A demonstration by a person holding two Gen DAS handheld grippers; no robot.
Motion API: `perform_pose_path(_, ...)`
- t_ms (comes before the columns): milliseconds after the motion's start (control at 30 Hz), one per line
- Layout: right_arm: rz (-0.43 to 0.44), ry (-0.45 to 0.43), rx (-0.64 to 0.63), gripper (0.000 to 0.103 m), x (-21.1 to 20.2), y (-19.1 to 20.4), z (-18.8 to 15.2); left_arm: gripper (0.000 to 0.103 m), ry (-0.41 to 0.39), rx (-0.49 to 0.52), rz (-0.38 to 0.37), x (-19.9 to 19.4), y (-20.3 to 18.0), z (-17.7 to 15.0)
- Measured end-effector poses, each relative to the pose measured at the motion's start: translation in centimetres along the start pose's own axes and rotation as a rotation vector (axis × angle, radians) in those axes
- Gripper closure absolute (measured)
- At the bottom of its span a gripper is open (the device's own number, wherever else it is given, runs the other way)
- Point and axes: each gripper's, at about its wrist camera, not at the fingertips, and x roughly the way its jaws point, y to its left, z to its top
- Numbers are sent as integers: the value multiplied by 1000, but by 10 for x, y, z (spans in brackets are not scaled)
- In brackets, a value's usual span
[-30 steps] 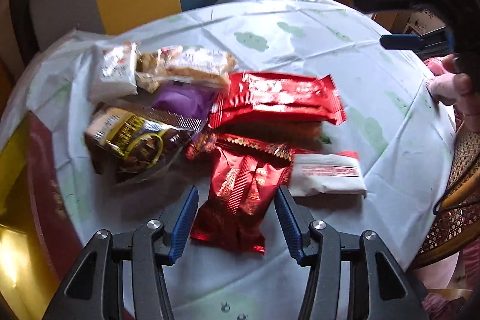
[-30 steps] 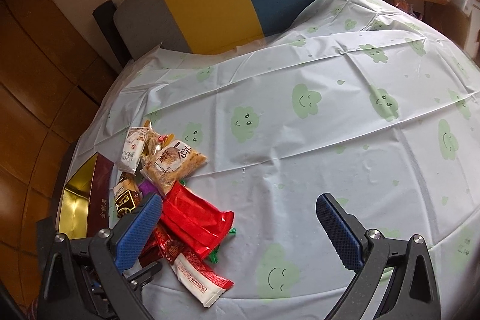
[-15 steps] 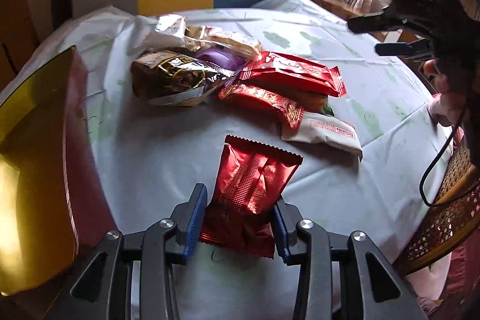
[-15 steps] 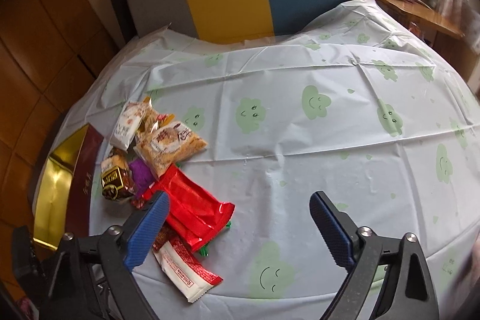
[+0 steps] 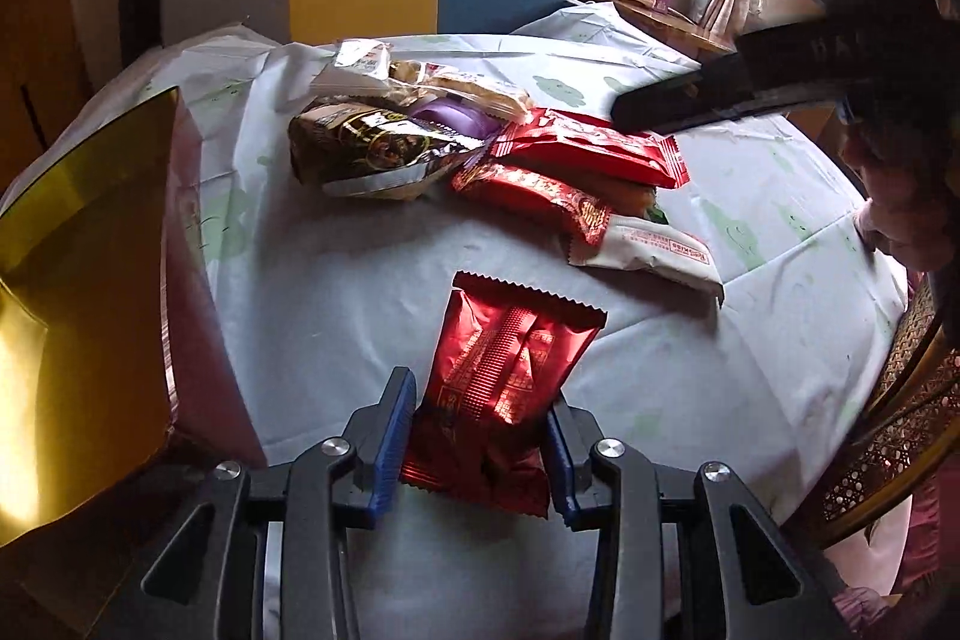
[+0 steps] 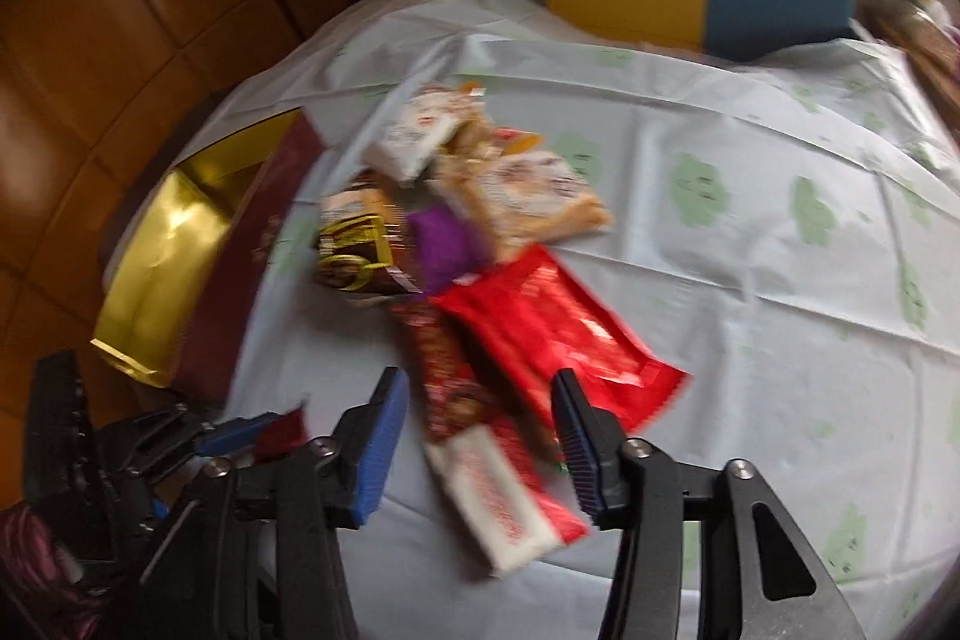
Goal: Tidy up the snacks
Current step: 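Grasp a red wrapped snack with the left gripper while the right gripper grasps a brown-gold bag, then carry the red snack into the gold tin and open the left gripper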
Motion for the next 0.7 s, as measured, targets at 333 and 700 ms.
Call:
perform_pose_path(333,23,75,-147,20,74,60,69,63,-23,3,-20,-2,4,-8)
perform_pose_path(700,-101,135,-316,62,119,87,72,63,-34,-15,-45,-1,9,-10)
